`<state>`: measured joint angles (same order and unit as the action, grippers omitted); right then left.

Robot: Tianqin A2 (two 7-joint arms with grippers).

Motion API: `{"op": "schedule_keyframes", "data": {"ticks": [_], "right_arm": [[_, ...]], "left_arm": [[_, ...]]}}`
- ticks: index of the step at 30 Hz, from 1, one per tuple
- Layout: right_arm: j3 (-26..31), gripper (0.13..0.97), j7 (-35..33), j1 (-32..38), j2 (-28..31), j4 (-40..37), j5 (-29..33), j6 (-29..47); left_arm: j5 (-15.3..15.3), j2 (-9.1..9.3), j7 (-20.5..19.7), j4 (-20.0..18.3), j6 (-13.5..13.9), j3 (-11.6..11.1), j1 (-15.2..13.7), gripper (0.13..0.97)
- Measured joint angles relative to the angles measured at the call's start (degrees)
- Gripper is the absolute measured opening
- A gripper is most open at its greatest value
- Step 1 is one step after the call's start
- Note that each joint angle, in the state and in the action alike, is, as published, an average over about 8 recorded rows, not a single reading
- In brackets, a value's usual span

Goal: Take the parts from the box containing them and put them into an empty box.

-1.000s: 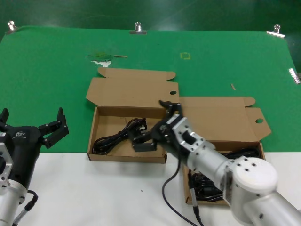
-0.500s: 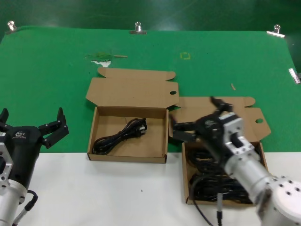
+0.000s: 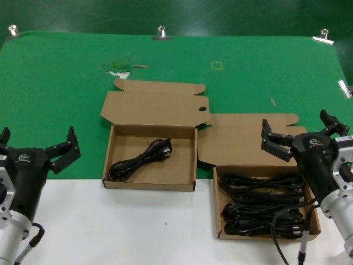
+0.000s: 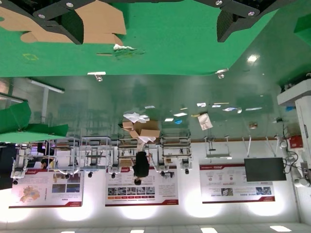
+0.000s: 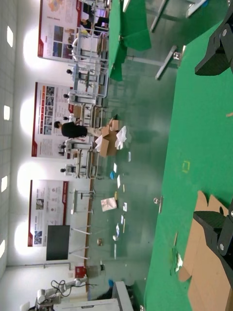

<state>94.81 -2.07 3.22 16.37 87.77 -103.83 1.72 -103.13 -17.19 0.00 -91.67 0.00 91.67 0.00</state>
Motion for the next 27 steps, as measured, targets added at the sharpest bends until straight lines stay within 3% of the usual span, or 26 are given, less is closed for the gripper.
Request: {"op": "schedule_keyframes", "data": {"ticks": [27], "right_arm": [[-0.92, 0.966, 0.60, -0.95, 0.24, 1.15, 0.21, -0.51]], "left_arm": [[0.00, 0.00, 0.00, 0.00, 0.00, 0.00, 0.00, 0.966]]}}
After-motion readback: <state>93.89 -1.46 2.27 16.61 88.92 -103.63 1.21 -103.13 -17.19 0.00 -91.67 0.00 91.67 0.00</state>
